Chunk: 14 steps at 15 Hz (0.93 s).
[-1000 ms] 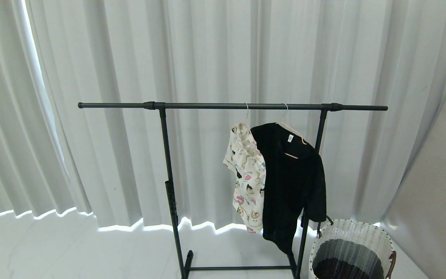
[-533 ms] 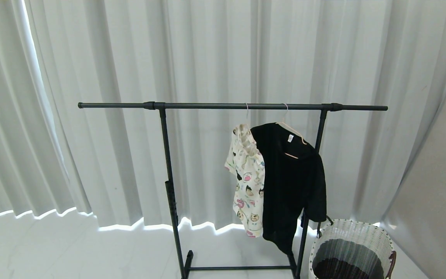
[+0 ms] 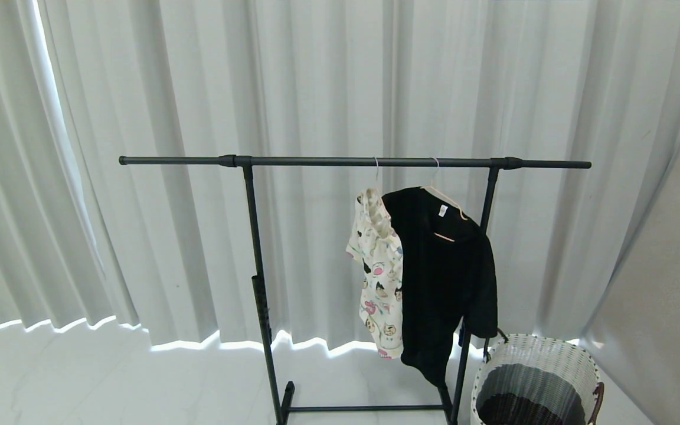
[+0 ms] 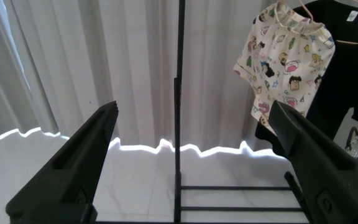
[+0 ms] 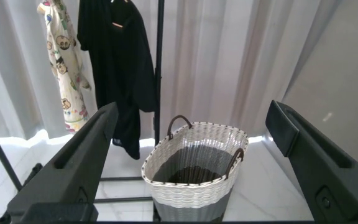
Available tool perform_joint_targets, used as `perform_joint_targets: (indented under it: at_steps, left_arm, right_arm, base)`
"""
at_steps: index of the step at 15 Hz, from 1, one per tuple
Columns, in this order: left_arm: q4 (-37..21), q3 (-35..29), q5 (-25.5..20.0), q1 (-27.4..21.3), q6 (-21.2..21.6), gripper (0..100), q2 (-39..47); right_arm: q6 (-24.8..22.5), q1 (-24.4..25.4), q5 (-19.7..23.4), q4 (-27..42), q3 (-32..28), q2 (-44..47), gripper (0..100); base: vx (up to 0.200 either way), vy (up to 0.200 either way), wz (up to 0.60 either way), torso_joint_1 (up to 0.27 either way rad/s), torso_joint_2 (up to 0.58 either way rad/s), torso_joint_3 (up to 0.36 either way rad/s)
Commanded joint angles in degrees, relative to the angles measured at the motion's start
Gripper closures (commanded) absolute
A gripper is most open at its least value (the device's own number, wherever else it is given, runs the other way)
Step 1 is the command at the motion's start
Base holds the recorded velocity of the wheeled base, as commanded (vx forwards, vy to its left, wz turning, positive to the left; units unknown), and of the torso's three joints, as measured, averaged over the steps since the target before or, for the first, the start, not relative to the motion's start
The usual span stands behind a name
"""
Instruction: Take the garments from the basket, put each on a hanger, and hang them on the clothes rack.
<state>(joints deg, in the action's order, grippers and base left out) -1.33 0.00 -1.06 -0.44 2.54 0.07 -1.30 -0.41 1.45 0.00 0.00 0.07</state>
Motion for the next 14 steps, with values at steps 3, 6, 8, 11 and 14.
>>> perform_joint_targets:
  at_steps: [3,6,8,11,14]
  left_arm:
    - [0.01,0.0,0.01,0.0,0.01,0,-0.07]
    - [0.01,0.0,0.01,0.0,0.01,0,-0.07]
    - [0.01,0.0,0.01,0.0,0.01,0,-0.07]
    - [0.01,0.0,0.01,0.0,0.01,0,-0.07]
    - [0.01,0.0,0.01,0.0,0.01,0,-0.07]
  right_arm:
    - [-0.01,-0.02,0.04,0.0,0.0,0.01,0]
    - [-0.01,0.06,0.04,0.0,0.0,0.01,0]
    - [-0.28,0.06,0.04,0.0,0.0,0.01,0]
    - [-0.28,0.06,0.04,0.0,0.0,0.01,0]
    - [-0.19,-0.02,0.04,0.0,0.0,0.01,0]
  base:
    - [0.0,0.0,0.0,0.0,0.0,0.0]
    - [0.0,0.0,0.0,0.0,0.0,0.0]
    - [0.0,0.0,0.0,0.0,0.0,0.0]
    - [0.0,0.0,0.0,0.0,0.0,0.0]
    - [0.0,0.0,0.0,0.0,0.0,0.0]
